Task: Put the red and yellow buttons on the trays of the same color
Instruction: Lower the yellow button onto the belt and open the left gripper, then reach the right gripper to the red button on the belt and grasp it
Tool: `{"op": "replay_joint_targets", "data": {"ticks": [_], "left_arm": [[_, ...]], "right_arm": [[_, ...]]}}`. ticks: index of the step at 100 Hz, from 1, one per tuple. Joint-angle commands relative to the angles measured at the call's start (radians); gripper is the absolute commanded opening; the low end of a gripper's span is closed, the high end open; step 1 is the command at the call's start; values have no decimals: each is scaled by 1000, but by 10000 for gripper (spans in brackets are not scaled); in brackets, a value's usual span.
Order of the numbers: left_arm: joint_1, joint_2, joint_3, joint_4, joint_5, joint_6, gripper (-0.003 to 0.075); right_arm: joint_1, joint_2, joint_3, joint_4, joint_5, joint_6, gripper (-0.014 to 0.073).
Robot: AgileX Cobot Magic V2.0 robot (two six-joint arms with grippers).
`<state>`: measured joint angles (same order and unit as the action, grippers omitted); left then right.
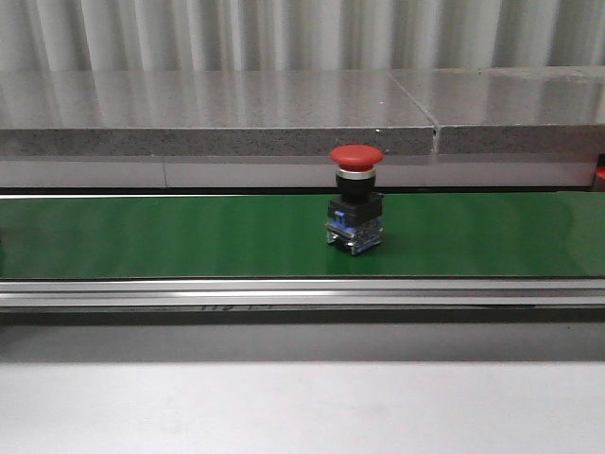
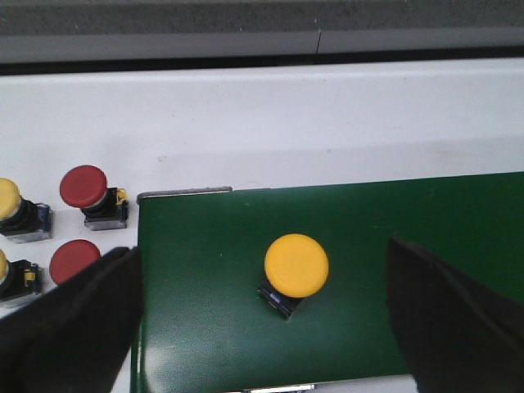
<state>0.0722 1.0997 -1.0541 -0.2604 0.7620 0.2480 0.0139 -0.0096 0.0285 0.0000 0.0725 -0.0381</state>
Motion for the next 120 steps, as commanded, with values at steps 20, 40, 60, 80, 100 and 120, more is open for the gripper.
{"op": "replay_joint_targets", "data": {"ticks": [20, 40, 60, 80, 100, 120], "left_arm": [[-5, -297, 242, -32, -215, 4, 564], [-5, -482, 382, -39, -271, 4, 376], [-5, -559, 440, -39, -287, 4, 23], [-5, -559, 445, -39, -284, 4, -20], [-5, -559, 445, -39, -284, 4, -20], [-5, -559, 447, -39, -284, 4, -20]], "right_arm": [[4, -15, -6, -6, -84, -4, -68], [4, -15, -6, -6, -92, -4, -68], [4, -15, -6, -6, -129, -4, -68], [4, -5, -59, 26, -92, -4, -68], [4, 115, -249, 36, 83, -4, -68], [4, 368, -523, 36, 409, -4, -68]]}}
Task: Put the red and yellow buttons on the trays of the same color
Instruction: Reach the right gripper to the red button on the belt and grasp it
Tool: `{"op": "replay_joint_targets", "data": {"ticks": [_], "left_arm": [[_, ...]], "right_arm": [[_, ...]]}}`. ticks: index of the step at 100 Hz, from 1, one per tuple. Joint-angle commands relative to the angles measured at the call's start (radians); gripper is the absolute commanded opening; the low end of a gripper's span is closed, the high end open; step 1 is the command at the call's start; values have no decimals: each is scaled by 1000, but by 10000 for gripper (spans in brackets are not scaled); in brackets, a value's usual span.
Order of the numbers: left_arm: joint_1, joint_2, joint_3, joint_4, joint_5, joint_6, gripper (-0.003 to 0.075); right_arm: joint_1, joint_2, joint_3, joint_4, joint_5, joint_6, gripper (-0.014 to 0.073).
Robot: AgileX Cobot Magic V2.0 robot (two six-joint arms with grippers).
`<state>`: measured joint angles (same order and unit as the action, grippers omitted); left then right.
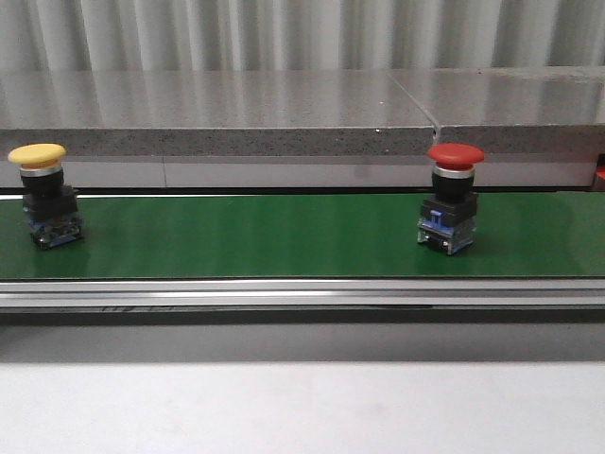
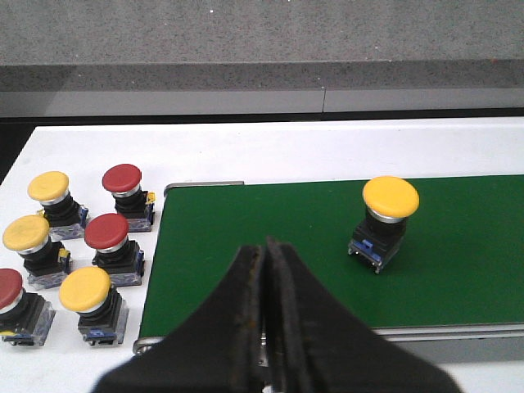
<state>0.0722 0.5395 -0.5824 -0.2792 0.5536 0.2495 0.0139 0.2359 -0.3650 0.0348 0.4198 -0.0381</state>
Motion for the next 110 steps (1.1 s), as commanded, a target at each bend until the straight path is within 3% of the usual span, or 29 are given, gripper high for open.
{"op": "replay_joint_targets", "data": {"ticks": [1, 22, 36, 59, 71, 95, 110], "left_arm": [[-5, 1, -25, -20, -75, 2, -20], [-5, 1, -7, -20, -79, 2, -20], [-5, 1, -7, -20, -78, 2, -20], [-5, 1, -7, -20, -78, 2, -20], [-5, 1, -7, -20, -78, 2, -20], [-5, 1, -7, -20, -78, 2, -20], [-5, 1, -7, -20, -78, 2, -20]], "right_arm": [[4, 145, -149, 2, 84, -4, -68], [4, 439, -423, 2, 332, -4, -68], [4, 584, -512, 2, 355, -4, -68], [4, 735, -526, 10, 393, -4, -52], [4, 774, -526, 26, 430, -4, 96], [4, 785, -526, 37, 430, -4, 657], [5, 793, -528, 39, 425, -10, 633]]}}
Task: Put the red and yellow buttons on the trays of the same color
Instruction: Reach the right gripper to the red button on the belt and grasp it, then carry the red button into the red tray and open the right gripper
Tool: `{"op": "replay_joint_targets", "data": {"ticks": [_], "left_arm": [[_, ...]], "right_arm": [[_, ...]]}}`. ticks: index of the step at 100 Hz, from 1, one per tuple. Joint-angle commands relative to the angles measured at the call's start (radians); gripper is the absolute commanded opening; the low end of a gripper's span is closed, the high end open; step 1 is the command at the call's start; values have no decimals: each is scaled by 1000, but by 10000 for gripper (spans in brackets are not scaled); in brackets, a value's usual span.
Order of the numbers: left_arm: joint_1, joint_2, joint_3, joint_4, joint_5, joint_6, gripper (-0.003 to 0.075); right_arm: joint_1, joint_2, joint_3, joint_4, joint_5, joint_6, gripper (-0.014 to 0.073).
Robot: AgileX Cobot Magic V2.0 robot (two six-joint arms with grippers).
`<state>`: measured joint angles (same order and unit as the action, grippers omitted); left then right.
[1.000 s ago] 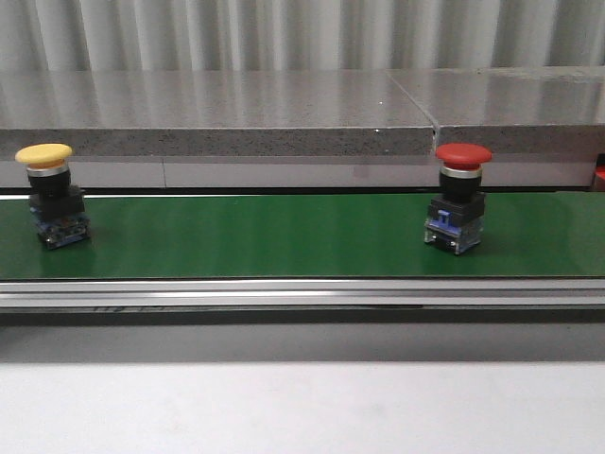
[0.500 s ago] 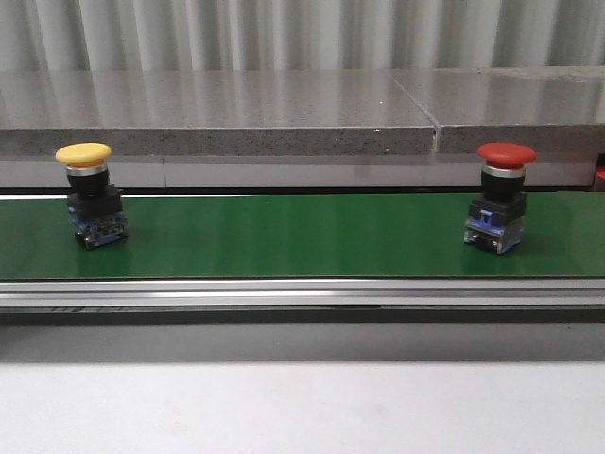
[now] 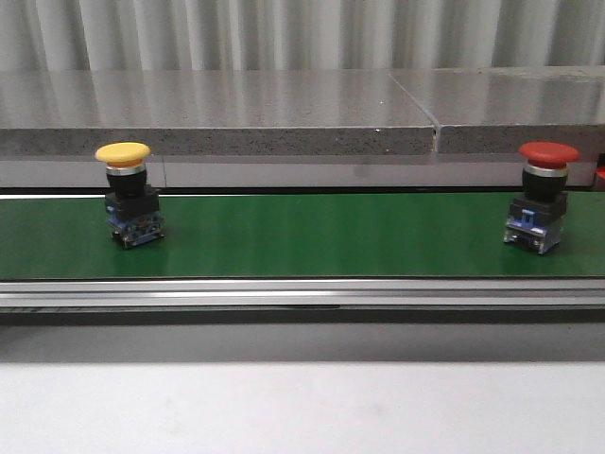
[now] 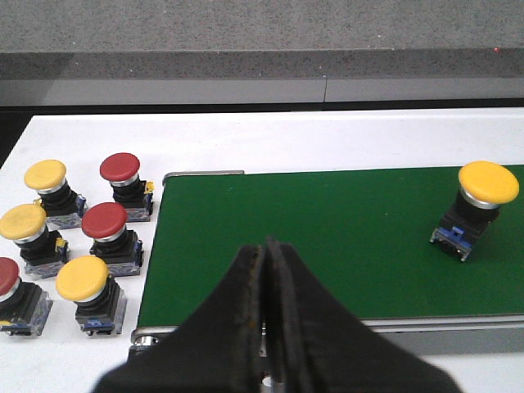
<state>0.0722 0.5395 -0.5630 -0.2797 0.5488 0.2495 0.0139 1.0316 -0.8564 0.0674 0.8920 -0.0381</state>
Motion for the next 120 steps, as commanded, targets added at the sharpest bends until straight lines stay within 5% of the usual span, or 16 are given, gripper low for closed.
{"op": "replay_joint_targets", "data": {"ticks": [1, 38, 87, 94, 111, 120], "left_arm": [[-5, 1, -26, -20, -73, 2, -20], [-5, 1, -26, -20, -73, 2, -20], [-5, 1, -26, -20, -73, 2, -20], [-5, 1, -26, -20, -73, 2, -20], [-5, 1, -26, -20, -73, 2, -20], [-5, 1, -26, -18, -73, 2, -20]], "right_arm": [[5, 0, -36, 7, -47, -11, 633], [6, 183, -48, 136, -119, -136, 633], [6, 414, -221, 80, -151, -145, 627], [6, 439, -235, 67, -139, -145, 558], [5, 447, -261, 67, -82, -144, 150], [-1, 447, -303, 48, -49, -144, 36]]}}
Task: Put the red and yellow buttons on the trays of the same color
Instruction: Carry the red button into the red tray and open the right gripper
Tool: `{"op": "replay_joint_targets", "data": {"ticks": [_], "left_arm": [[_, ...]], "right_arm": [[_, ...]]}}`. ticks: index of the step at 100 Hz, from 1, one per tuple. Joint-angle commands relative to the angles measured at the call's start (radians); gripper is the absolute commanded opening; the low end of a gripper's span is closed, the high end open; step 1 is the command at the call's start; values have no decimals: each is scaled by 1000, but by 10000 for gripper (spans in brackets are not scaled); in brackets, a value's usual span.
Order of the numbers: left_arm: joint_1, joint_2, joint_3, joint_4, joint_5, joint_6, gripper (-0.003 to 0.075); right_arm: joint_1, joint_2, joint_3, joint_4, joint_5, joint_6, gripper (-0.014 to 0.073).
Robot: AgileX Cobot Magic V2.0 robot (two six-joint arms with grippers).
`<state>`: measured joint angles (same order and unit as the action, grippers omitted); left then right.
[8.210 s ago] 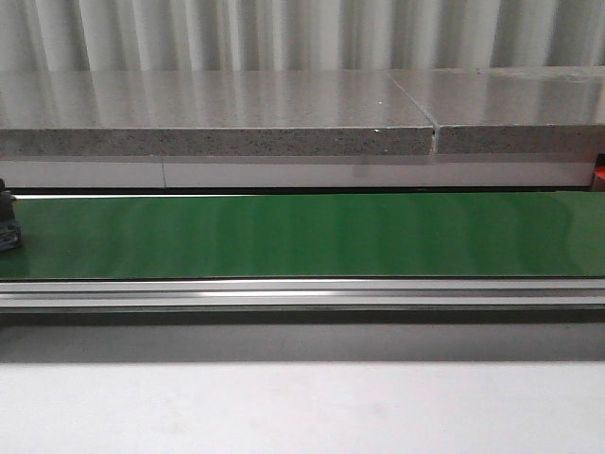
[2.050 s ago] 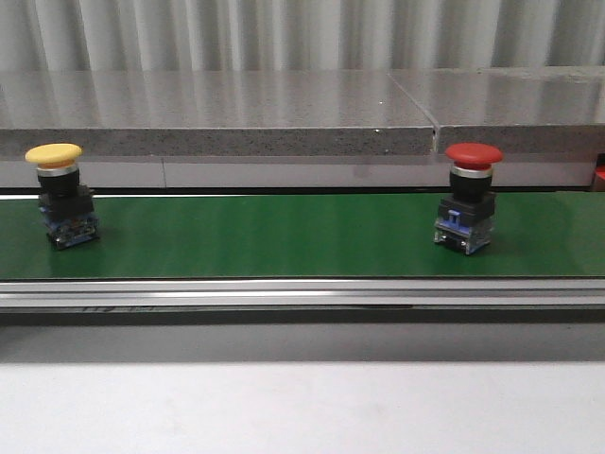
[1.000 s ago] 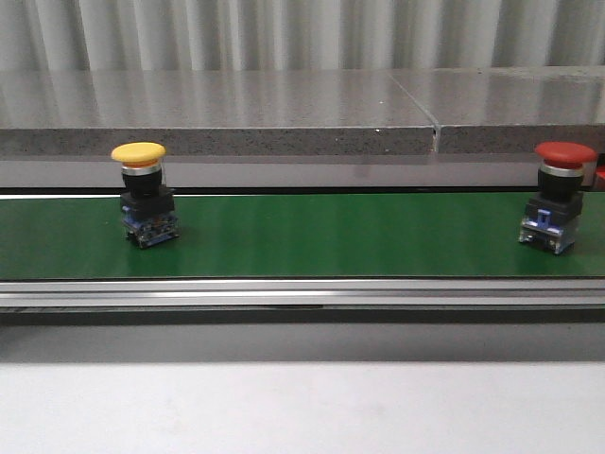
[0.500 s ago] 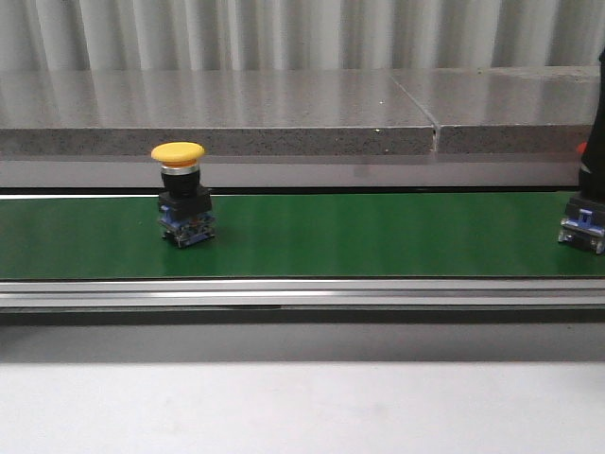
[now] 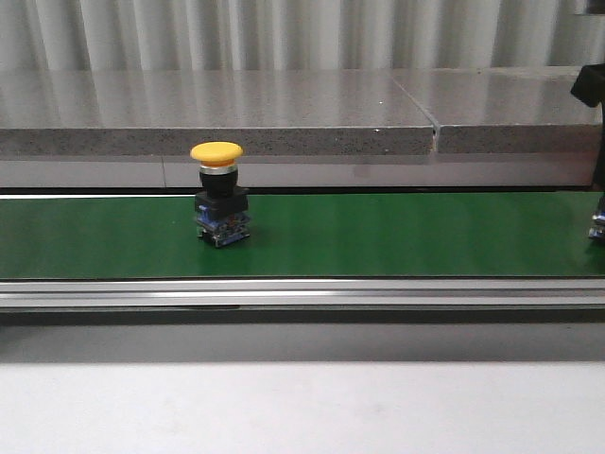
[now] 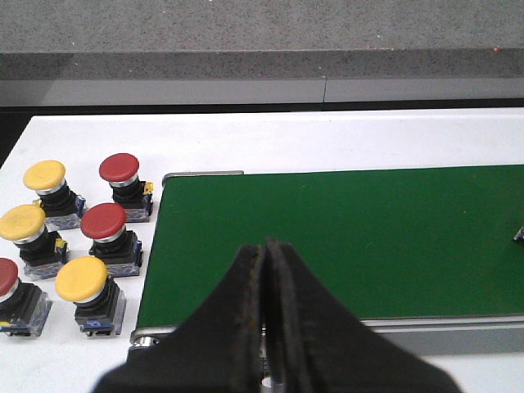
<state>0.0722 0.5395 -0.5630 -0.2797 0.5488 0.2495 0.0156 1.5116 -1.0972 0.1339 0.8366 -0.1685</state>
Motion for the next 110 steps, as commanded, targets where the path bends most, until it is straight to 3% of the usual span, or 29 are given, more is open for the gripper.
{"op": "replay_joint_targets", "data": {"ticks": [1, 16, 56, 110], "left_arm": [[-5, 1, -26, -18, -73, 2, -20], [-5, 1, -26, -16, -73, 2, -20], [-5, 1, -26, -16, -73, 2, -20], [-5, 1, -26, -16, -73, 2, -20]], "right_arm": [[-4, -33, -66, -20, 8, -13, 34], [-70, -33, -165, -25, 32, -13, 41], [-422, 115, -347, -24, -84, -2, 41], [-466, 428, -495, -21, -138, -2, 41]]}}
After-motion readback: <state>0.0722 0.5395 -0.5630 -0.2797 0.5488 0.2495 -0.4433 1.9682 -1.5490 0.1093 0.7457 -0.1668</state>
